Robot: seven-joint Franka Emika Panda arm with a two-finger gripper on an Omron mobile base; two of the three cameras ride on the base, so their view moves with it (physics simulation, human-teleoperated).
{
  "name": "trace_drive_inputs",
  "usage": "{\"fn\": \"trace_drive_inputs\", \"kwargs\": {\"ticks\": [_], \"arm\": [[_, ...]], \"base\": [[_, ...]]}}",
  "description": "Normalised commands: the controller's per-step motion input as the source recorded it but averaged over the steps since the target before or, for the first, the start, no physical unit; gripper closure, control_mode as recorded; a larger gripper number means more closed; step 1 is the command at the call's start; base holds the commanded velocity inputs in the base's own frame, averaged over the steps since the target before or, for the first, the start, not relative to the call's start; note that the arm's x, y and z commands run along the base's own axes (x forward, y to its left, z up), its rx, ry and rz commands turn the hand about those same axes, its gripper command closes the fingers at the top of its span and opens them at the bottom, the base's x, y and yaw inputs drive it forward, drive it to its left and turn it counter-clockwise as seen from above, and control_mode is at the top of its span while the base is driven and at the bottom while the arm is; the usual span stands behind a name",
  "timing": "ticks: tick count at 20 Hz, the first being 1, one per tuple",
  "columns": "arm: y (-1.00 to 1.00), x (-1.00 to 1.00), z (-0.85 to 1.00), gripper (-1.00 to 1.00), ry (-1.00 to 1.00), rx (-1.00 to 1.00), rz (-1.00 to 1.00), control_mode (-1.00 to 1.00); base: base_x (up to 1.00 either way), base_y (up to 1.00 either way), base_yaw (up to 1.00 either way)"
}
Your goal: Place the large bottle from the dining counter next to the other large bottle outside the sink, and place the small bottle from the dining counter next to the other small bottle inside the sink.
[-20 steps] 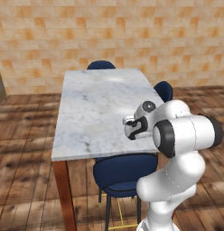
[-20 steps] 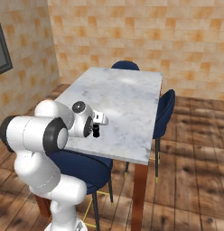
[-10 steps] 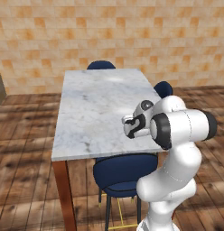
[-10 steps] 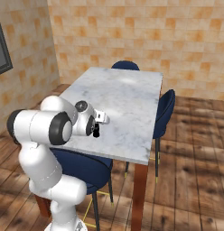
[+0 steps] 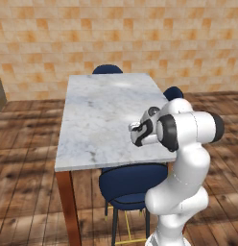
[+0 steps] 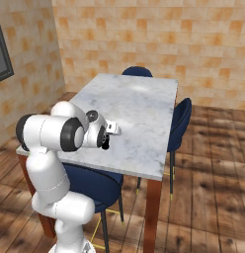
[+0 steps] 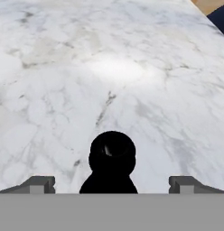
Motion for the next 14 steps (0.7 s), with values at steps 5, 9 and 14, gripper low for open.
{"fn": "trace_drive_inputs", "kwargs": {"ticks": [5, 9, 14], "arm": [[0.05, 0.29, -0.02, 1.0, 0.0, 0.0, 0.0, -1.0], [0.0, 0.09, 0.0, 1.0, 0.0, 0.0, 0.0, -1.0], [0.0, 0.01, 0.0, 1.0, 0.0, 0.0, 0.0, -1.0]], "base": [[0.0, 0.0, 0.0], [0.0, 0.0, 0.0], [0.0, 0.0, 0.0]]}}
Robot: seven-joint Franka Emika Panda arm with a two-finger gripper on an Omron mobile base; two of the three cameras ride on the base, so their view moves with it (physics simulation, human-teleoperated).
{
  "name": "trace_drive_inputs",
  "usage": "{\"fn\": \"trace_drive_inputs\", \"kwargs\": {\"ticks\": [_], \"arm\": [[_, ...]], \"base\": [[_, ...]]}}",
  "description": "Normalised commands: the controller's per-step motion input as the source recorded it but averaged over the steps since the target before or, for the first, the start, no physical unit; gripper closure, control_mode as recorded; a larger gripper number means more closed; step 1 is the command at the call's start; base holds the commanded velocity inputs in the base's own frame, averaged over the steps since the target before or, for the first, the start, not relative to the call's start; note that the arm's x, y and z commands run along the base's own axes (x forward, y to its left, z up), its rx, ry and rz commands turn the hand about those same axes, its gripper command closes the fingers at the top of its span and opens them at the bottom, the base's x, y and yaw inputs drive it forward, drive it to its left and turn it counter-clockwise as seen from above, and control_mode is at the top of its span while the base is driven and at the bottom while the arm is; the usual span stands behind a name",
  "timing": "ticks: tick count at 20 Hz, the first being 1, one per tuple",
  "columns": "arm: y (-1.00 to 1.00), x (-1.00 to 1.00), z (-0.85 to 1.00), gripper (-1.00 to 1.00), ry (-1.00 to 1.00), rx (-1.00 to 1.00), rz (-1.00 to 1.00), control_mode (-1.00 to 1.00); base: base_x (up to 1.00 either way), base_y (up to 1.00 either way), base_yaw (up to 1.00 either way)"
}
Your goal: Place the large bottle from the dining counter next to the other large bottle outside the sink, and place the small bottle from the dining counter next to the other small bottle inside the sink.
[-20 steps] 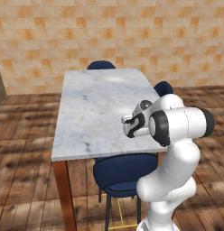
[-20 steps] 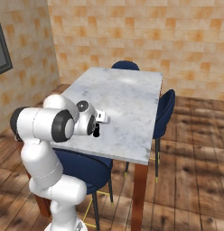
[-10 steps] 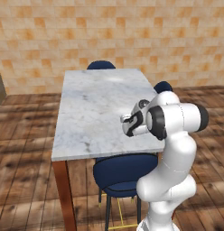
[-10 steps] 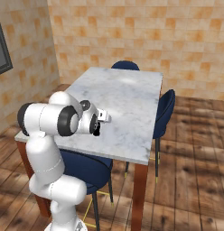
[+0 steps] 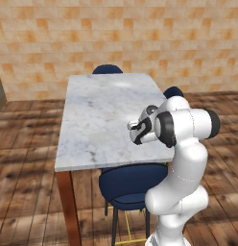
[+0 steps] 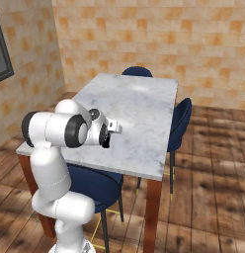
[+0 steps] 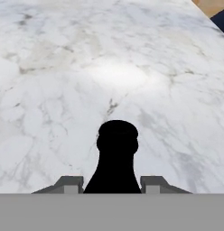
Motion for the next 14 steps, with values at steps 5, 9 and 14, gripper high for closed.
{"fn": "trace_drive_inputs", "kwargs": {"ticks": [5, 9, 14], "arm": [[0.0, 0.0, 0.02, 1.0, -0.01, 0.0, -0.01, -1.0], [0.0, -0.02, 0.21, 1.0, -0.07, 0.0, -0.02, -1.0], [0.0, -0.21, 0.33, 1.0, -0.12, 0.0, -0.01, -1.0]], "base": [[0.0, 0.0, 0.0], [0.0, 0.0, 0.0], [0.0, 0.0, 0.0]]}}
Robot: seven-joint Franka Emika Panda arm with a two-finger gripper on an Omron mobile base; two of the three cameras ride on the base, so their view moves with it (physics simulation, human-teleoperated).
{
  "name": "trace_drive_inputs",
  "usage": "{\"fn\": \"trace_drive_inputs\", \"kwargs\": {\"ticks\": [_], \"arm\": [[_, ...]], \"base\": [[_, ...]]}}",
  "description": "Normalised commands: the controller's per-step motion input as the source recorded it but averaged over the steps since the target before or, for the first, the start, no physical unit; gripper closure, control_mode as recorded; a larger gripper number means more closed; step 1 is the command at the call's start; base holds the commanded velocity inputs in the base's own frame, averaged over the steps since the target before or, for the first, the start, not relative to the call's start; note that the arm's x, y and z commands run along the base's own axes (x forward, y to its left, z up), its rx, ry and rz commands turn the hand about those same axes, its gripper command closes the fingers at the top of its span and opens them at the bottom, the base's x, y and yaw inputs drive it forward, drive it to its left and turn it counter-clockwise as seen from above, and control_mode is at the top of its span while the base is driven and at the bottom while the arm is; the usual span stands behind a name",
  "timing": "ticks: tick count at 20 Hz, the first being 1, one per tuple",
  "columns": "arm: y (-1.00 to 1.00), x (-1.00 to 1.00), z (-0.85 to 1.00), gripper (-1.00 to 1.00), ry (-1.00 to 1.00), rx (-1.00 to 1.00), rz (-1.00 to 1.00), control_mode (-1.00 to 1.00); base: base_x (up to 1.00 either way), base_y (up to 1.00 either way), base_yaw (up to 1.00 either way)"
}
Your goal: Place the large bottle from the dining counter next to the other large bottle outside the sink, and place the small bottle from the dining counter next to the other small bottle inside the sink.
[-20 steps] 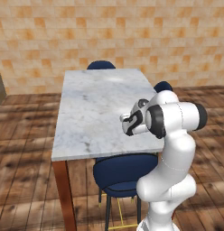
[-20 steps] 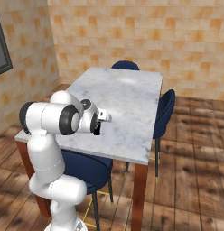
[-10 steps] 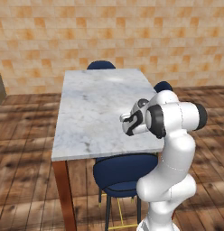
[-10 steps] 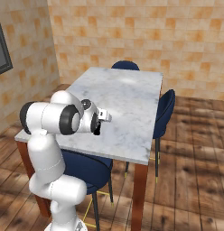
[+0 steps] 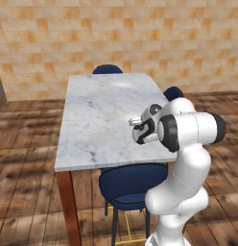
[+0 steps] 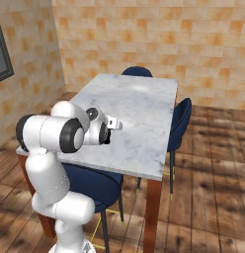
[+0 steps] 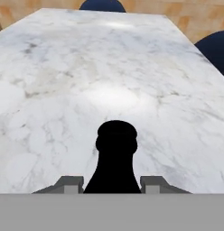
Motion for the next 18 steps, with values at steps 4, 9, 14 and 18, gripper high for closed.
{"fn": "trace_drive_inputs", "kwargs": {"ticks": [4, 9, 14, 18], "arm": [[0.02, -0.28, 0.28, 1.0, -0.13, 0.0, 0.0, -1.0], [0.03, -0.3, 0.24, 1.0, -0.12, 0.0, 0.0, -1.0], [0.0, -0.23, 0.24, 1.0, -0.1, 0.0, -0.01, -1.0], [0.0, 0.0, 0.04, 1.0, -0.02, 0.0, 0.0, -1.0]], "base": [[0.0, 0.0, 0.0], [0.0, 0.0, 0.0], [0.0, 0.0, 0.0], [0.0, 0.0, 0.0]]}}
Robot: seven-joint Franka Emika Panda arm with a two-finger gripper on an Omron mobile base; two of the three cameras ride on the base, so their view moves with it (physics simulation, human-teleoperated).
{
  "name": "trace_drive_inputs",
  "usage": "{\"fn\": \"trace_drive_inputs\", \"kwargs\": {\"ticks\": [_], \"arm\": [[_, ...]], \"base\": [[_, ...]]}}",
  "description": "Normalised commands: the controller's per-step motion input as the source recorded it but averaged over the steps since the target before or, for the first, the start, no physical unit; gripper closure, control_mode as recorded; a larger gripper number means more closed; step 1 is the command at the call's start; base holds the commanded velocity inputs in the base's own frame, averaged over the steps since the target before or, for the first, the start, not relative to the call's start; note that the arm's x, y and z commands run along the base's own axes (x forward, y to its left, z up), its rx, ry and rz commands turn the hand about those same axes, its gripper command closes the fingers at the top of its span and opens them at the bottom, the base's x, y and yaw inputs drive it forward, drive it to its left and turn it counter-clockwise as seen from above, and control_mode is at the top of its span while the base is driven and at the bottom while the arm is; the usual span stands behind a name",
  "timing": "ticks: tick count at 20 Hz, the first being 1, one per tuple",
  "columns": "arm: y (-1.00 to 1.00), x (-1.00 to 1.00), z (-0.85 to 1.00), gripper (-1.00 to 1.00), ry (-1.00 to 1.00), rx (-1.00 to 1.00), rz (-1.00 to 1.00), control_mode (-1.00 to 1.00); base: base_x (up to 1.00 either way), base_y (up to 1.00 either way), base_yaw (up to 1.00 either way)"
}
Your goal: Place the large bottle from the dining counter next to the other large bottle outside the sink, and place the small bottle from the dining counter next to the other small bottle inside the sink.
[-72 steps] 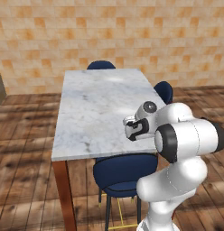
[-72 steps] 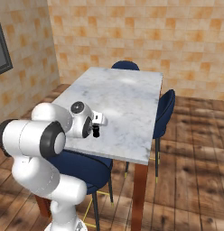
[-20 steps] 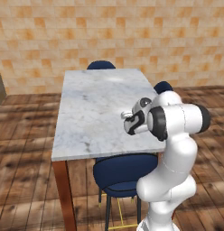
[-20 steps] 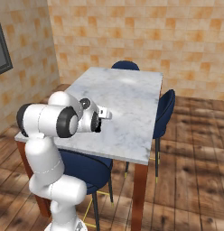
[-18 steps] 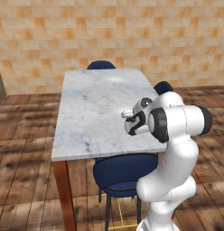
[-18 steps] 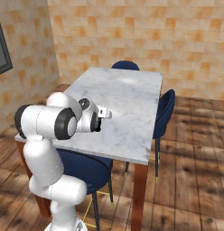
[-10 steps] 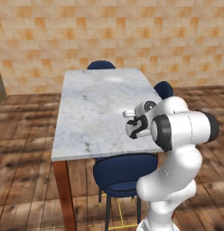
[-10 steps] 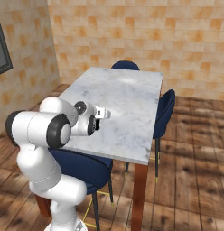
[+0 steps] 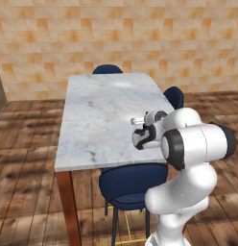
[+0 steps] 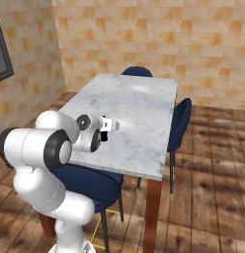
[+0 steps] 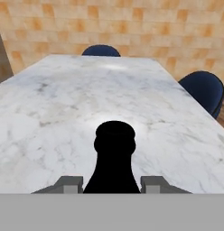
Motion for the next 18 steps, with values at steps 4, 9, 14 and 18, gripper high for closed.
{"fn": "trace_drive_inputs", "kwargs": {"ticks": [4, 9, 14, 18], "arm": [[0.0, 0.0, 0.01, 1.0, -0.01, 0.0, 0.0, -1.0], [0.0, 0.0, 0.0, 1.0, 0.0, 0.01, 0.0, 1.0], [0.0, 0.0, 0.0, 1.0, 0.0, 0.0, 0.0, 1.0], [0.0, 0.0, 0.0, 1.0, 0.0, 0.0, 0.0, 1.0]], "base": [[0.0, 0.0, 0.0], [0.0, 0.0, 0.0], [-0.29, 0.0, -0.02], [-0.57, 0.0, -0.04]]}}
